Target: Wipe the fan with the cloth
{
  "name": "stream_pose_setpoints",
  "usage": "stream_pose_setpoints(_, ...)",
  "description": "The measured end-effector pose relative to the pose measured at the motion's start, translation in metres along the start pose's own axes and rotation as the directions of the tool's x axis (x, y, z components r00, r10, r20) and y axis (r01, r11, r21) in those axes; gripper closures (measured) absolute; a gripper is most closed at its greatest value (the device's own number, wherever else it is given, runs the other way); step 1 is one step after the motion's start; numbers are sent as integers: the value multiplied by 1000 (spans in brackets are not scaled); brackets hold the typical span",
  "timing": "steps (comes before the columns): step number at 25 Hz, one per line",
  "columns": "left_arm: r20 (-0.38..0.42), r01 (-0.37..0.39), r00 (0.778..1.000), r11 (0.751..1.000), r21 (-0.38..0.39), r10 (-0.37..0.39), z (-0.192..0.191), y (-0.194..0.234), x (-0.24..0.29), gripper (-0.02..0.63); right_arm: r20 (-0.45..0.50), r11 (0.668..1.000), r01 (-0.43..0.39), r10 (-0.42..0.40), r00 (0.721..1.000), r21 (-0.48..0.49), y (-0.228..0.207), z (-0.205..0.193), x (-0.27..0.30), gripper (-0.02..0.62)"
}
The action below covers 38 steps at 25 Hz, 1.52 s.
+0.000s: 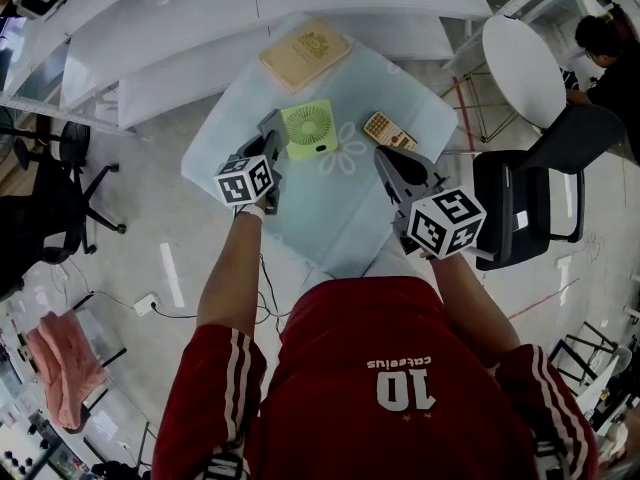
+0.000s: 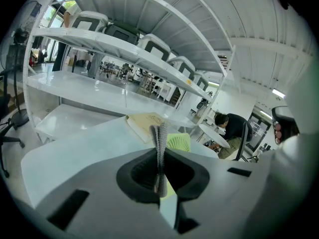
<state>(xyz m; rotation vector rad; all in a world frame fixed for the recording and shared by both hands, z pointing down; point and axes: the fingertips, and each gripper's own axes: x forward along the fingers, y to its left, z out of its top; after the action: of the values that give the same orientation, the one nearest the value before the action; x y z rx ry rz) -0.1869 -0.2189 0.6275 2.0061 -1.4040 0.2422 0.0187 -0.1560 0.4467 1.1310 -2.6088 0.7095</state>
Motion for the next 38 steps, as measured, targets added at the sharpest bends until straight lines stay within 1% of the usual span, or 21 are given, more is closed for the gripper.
stream_pose_setpoints(10, 6, -12, 1000, 1000, -3, 12, 1, 2, -9, 584, 6, 1000, 3, -3, 1000, 7, 3, 1, -6, 591)
stream_pose_setpoints(15, 16, -6, 1000, 1000, -9, 6, -2, -3, -16, 584, 19, 1000, 7, -7, 1000, 7, 7, 3, -12, 591)
stream_pose_setpoints(27, 25, 39, 999, 999, 2, -39, -9, -32, -27, 584, 60, 999, 30, -31, 998, 16, 20, 0, -33, 591)
stream_pose_setpoints(38, 16, 81, 997, 997, 16, -81, -14, -58, -21, 584, 85, 998, 56, -59, 995, 37, 20, -4, -45, 592)
